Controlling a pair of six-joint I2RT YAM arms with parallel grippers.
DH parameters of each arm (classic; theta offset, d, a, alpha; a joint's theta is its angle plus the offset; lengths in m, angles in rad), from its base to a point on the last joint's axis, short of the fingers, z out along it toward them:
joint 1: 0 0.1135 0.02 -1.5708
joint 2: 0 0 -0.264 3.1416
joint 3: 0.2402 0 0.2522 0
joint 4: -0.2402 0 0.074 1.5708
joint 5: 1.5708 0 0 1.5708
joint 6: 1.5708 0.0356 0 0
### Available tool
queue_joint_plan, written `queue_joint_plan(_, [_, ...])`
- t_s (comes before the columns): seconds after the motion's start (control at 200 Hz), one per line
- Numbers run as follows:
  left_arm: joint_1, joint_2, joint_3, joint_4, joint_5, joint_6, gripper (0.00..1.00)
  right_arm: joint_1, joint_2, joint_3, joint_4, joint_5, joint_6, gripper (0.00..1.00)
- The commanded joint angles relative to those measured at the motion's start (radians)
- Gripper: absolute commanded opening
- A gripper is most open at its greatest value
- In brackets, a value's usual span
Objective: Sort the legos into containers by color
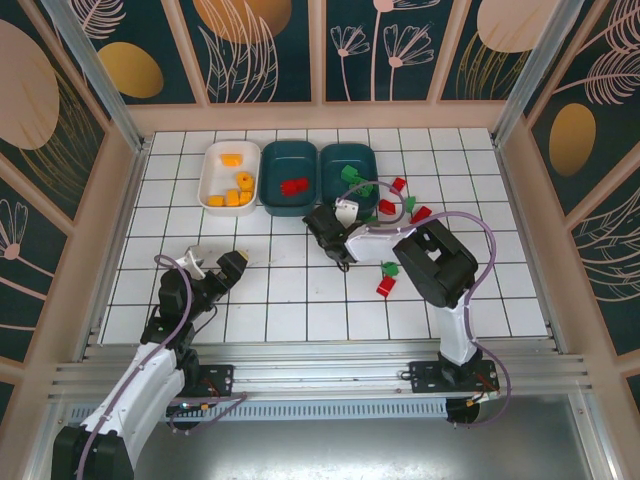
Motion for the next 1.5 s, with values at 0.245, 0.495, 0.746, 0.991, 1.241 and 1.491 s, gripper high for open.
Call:
queue_joint_plan(0.245, [0.001,0.011,0.0,0.018,-0.013,0.013,0.99,-0.004,-0.092,-0.131,0.087,0.016,-0.001,0.29])
queue_joint_plan(0.495, [0.0,0.022,0.015,0.017,-0.003,0.02,0.98,0.035,-0.282,-0.303,0.083,0.052,0.008,0.24])
queue_joint_plan(0.746, [-0.021,0.217,0.071,0.158,0.046,0.045,0.98,0.017,-0.48,-0.369,0.083,0.085,-0.119,0.24])
queue_joint_plan(0.991, [-0.215,0.632,0.237,0.276,0.049,0.062,0.98,-0.175,-0.298,-0.116,0.163,-0.138,-0.361,0.24])
queue_joint_plan(1.241, [-0.307,0.77,0.34,0.262,0.062,0.072,0.99,-0.251,-0.07,0.193,0.044,-0.22,-0.419,0.44])
queue_joint_plan(1.491, [-0.308,0.729,0.355,0.183,0.04,0.103,0.98,-0.277,-0.169,0.186,0.04,-0.184,-0.438,0.64])
